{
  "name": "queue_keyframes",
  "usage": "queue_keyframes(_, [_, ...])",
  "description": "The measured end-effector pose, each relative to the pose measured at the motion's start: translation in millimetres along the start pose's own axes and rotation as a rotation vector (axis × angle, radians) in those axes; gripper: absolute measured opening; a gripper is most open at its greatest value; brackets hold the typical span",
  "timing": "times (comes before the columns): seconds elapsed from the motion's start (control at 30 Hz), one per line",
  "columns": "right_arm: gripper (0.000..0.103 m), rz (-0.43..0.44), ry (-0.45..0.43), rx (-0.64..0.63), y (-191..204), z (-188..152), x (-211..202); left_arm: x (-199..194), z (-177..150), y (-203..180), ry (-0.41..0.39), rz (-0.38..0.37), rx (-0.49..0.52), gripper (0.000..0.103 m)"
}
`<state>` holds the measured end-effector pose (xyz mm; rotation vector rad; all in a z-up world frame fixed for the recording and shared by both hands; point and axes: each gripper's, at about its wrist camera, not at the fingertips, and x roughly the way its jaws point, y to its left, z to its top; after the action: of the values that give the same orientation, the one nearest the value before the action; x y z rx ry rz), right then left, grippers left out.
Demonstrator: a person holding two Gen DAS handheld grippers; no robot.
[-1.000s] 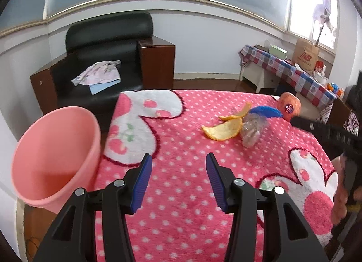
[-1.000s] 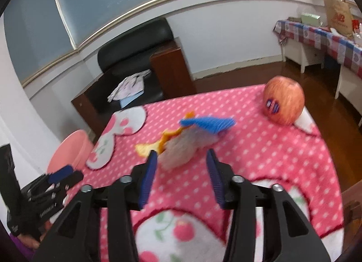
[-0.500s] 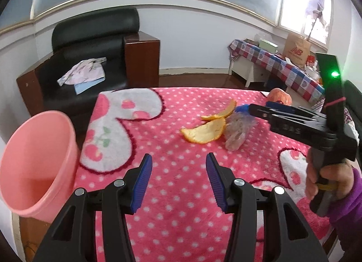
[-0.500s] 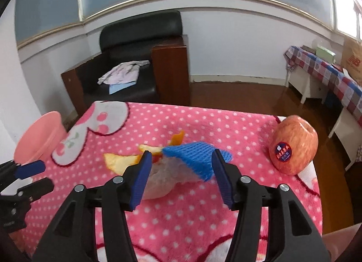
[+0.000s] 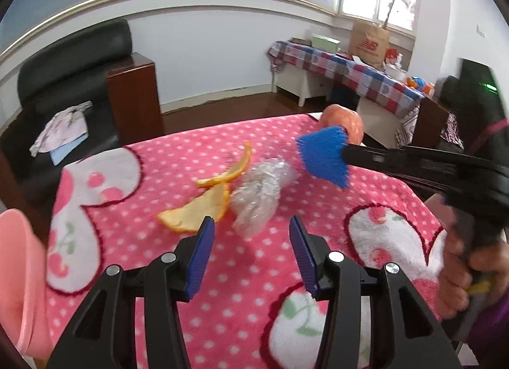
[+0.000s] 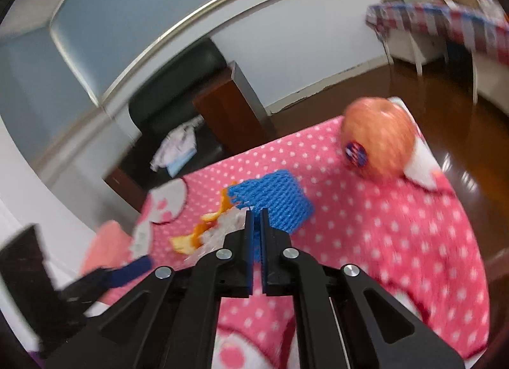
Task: Collect trash
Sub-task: 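Grasp the clear plastic wrapper with the left gripper while the right grasps the blue foam net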
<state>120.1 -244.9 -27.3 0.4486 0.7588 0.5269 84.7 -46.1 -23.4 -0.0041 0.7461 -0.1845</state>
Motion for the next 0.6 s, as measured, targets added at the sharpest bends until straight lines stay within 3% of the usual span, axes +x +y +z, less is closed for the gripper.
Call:
queue_keyframes(0.23, [0.004, 0.037, -0.004, 0.028, -2, -18, -28, 35, 8, -7, 0.039, 0.031, 0.027, 0.047])
queue_keyframes(0.33, [0.004, 0.036, -0.002, 0.016, -3, -21, -35, 47, 10, -9, 0.063, 0.04, 0.033, 0.036])
queue_keyframes(0.4, [0.004, 0.041, -0.001, 0.017, -2, -21, -37, 54, 8, -7, 0.087, 0.032, 0.016, 0.016])
queue_keyframes(0.6, [0.004, 0.049, -0.003, -0.001, 5, -23, -43, 32, 1, -4, 0.079, -0.04, -0.031, 0.009])
